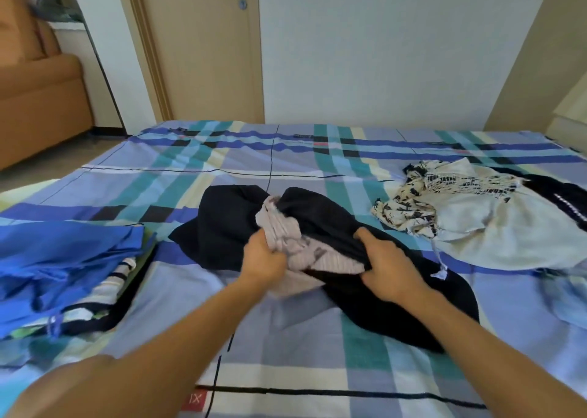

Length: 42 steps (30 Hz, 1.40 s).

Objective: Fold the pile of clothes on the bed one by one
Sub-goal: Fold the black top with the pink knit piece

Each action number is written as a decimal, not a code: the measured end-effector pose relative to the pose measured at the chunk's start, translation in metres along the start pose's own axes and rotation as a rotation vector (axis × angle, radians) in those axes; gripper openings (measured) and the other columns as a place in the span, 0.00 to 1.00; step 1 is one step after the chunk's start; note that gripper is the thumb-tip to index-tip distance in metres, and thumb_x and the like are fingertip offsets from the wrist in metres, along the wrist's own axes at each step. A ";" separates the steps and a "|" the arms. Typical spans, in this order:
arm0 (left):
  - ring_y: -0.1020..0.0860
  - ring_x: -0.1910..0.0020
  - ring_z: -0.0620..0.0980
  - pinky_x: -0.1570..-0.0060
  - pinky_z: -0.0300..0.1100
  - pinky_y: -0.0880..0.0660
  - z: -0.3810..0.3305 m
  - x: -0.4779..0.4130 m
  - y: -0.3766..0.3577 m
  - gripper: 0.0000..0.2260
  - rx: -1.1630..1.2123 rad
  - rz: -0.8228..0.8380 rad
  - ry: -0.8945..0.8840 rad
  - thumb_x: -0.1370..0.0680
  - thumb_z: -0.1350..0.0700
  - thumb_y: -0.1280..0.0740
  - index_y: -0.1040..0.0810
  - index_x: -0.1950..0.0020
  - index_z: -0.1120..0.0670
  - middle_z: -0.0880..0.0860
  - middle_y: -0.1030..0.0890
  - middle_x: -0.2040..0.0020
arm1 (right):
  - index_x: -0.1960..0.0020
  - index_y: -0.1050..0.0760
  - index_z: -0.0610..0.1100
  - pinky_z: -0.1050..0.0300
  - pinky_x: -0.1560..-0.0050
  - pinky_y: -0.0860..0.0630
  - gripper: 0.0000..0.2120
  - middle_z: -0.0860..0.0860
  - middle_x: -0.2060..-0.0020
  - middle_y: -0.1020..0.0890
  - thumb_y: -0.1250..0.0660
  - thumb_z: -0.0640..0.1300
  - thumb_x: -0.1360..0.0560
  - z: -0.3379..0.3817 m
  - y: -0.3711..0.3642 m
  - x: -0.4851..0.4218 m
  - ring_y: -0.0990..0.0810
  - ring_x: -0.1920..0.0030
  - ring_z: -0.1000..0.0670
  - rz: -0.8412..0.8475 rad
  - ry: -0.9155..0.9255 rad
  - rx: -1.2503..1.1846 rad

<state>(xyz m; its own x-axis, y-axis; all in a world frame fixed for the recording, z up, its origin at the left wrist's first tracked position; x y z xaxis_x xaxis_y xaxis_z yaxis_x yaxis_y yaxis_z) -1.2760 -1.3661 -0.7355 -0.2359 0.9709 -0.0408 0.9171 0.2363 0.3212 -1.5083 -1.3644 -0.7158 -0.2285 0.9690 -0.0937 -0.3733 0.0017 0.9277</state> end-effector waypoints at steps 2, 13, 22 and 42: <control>0.18 0.50 0.55 0.49 0.47 0.20 -0.041 -0.021 0.026 0.18 -0.004 0.032 -0.118 0.31 0.71 0.40 0.19 0.48 0.59 0.57 0.16 0.52 | 0.50 0.31 0.50 0.49 0.56 0.22 0.14 0.48 0.58 0.19 0.35 0.39 0.34 -0.005 0.038 -0.010 0.19 0.56 0.42 -0.111 0.039 -0.168; 0.20 0.54 0.55 0.56 0.44 0.18 -0.220 -0.109 0.142 0.19 -0.121 0.134 -0.326 0.27 0.75 0.41 0.17 0.52 0.55 0.60 0.18 0.53 | 0.40 0.19 0.47 0.55 0.51 0.17 0.22 0.47 0.46 0.14 0.22 0.44 0.34 -0.016 0.214 -0.012 0.15 0.47 0.46 -0.002 0.050 -0.832; 0.19 0.56 0.58 0.49 0.52 0.20 -0.044 -0.105 0.101 0.06 -0.032 0.132 0.154 0.25 0.68 0.31 0.18 0.51 0.61 0.66 0.17 0.49 | 0.45 0.23 0.43 0.62 0.62 0.19 0.30 0.50 0.52 0.16 0.19 0.58 0.39 -0.077 0.098 0.014 0.15 0.60 0.52 0.076 -0.201 -0.679; 0.15 0.60 0.53 0.58 0.43 0.17 -0.153 -0.028 0.055 0.16 0.309 0.778 0.011 0.29 0.71 0.38 0.14 0.62 0.57 0.57 0.15 0.60 | 0.50 0.25 0.52 0.52 0.44 0.25 0.11 0.56 0.51 0.20 0.25 0.48 0.27 -0.012 0.108 -0.008 0.21 0.46 0.52 0.022 0.002 -0.273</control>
<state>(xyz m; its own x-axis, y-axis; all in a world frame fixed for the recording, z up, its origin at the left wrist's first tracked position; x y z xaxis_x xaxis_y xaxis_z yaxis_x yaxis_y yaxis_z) -1.2682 -1.3863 -0.5720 0.4994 0.8612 0.0947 0.8658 -0.4999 -0.0199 -1.5576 -1.3749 -0.6187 -0.2413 0.9675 -0.0754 -0.5964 -0.0865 0.7980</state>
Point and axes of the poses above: each hand's wrist, its own x-axis away from the middle knuckle, its own y-axis out of the back of the hand, z = x × y, the point moved 4 cm from there along -x, towards the middle knuckle
